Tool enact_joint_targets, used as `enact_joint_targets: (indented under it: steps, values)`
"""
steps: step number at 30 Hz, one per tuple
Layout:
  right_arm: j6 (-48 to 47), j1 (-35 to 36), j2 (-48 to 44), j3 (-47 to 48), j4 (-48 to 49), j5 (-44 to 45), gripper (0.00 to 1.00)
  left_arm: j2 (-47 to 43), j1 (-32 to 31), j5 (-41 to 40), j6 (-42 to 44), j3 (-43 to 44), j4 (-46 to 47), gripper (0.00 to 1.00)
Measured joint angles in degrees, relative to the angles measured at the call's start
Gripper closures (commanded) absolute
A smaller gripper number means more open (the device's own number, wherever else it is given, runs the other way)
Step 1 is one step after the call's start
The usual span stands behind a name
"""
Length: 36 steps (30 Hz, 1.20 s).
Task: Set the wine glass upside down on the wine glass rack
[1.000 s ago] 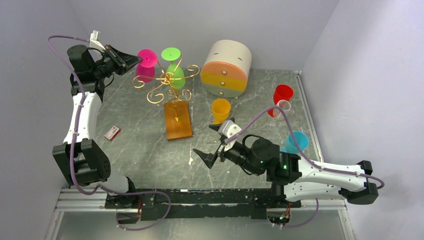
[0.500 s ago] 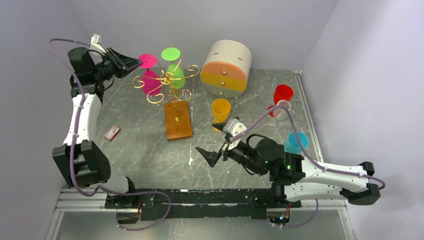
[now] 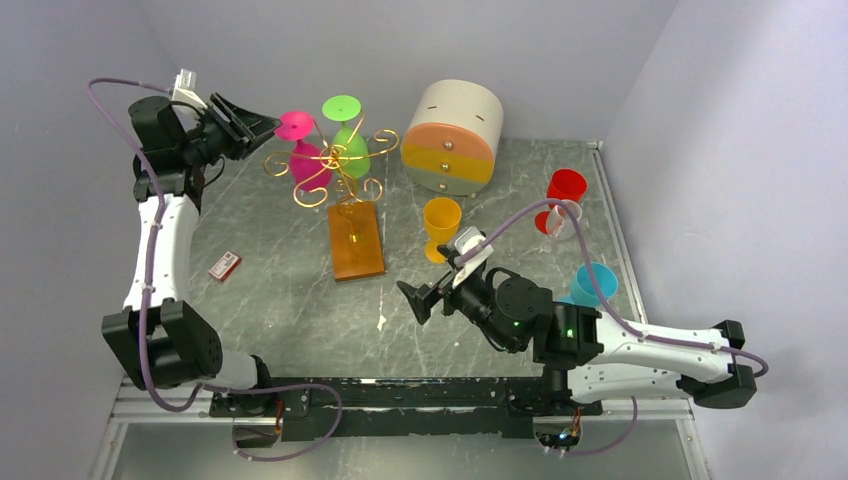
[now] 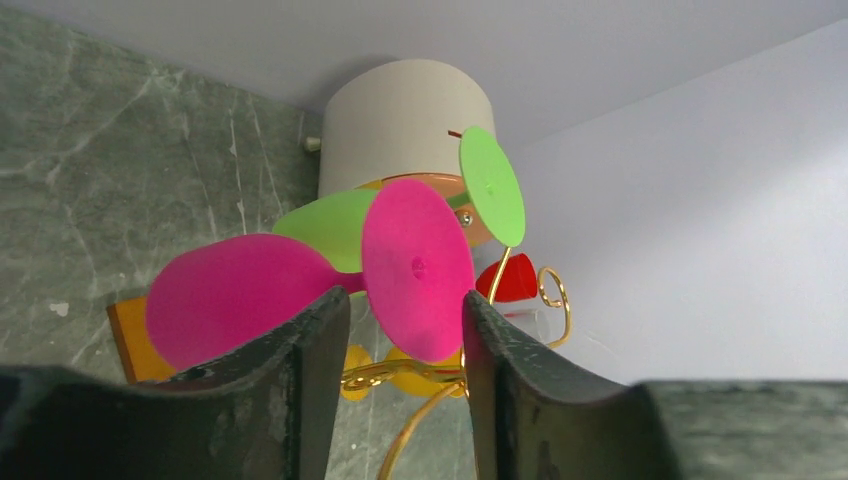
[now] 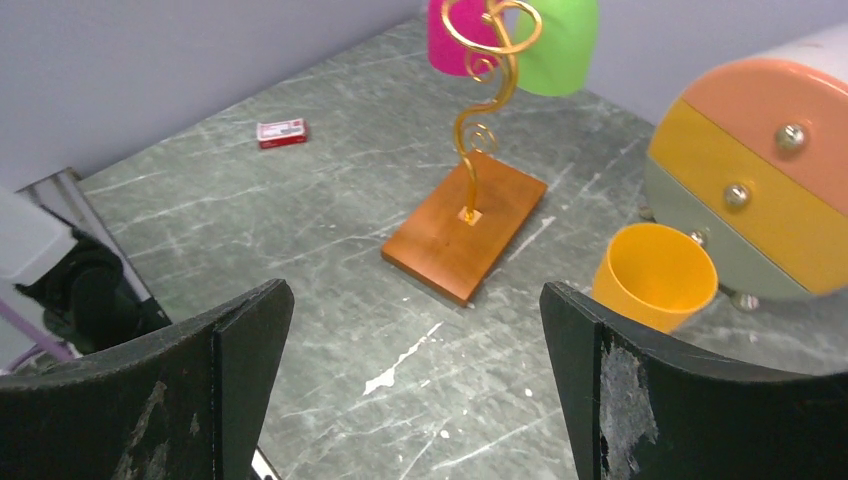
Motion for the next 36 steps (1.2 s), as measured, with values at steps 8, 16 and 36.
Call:
enact_joint_targets:
  steps: [8, 16, 36]
  values:
    - [2.2, 0.0, -2.6, -0.4, -2.4, 6.5, 0.0, -8.8, 0.0, -7.8, 2.7, -3.7, -2.8, 0.22]
    - [1.7, -0.1, -4.1, -1.8, -1.2, 9.7, 0.0, -19.0, 0.1, -17.5, 6.5, -9.8, -9.0, 0.0]
    - [14.9, -36.3, 13.7, 1.1, -7.3, -7.8, 0.58, -52.6, 0.2, -16.7, 10.7, -36.1, -17.2, 0.08]
